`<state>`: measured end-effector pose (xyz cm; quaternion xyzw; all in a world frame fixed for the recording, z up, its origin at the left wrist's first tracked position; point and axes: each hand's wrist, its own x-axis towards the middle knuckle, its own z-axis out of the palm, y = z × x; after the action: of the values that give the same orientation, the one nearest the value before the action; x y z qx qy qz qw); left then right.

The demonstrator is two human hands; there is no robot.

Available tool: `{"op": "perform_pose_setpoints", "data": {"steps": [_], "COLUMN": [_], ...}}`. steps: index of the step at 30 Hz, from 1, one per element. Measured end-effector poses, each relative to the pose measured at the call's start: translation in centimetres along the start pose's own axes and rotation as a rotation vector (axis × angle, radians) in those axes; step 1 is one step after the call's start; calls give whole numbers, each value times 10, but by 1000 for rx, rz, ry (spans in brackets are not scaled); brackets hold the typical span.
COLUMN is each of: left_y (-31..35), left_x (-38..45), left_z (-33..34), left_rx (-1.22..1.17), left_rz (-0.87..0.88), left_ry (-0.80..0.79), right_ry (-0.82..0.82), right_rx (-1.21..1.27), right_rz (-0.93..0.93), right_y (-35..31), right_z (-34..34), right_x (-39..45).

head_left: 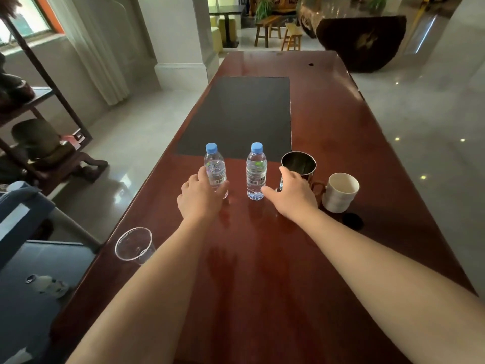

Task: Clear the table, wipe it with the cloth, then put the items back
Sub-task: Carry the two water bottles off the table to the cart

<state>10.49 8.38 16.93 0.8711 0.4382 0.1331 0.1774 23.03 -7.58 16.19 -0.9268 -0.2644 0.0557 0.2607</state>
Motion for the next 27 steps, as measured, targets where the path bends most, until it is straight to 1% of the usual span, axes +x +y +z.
{"op": "perform_pose_setpoints", "data": {"steps": [2, 9, 14, 19, 21, 23, 27], "left_y": [-5, -19, -27, -25, -23, -21, -21], "left_x": [21, 88, 119, 144, 146, 146, 146], "left_z": [9, 47, 67, 85, 91, 95, 98], "left_rx": [-87, -419, -518, -648, -670, -675, -673], "left_rz": [-63, -171, -103, -48, -49, -61, -46], "left_ry": [-26, -67, -113, -147, -145, -140, -112], "right_ry": [4, 109, 213, 234, 274, 304, 298], "right_rx": [66, 166, 265, 406, 448, 458, 412], "right_rz": [43, 155, 252, 339, 361, 367, 352], "right_y": [-7, -30, -39, -45, -46, -44, -38], "right_z": [10, 56, 81, 100, 106, 108, 108], "right_x": [13, 55, 80, 103, 108, 112, 115]}}
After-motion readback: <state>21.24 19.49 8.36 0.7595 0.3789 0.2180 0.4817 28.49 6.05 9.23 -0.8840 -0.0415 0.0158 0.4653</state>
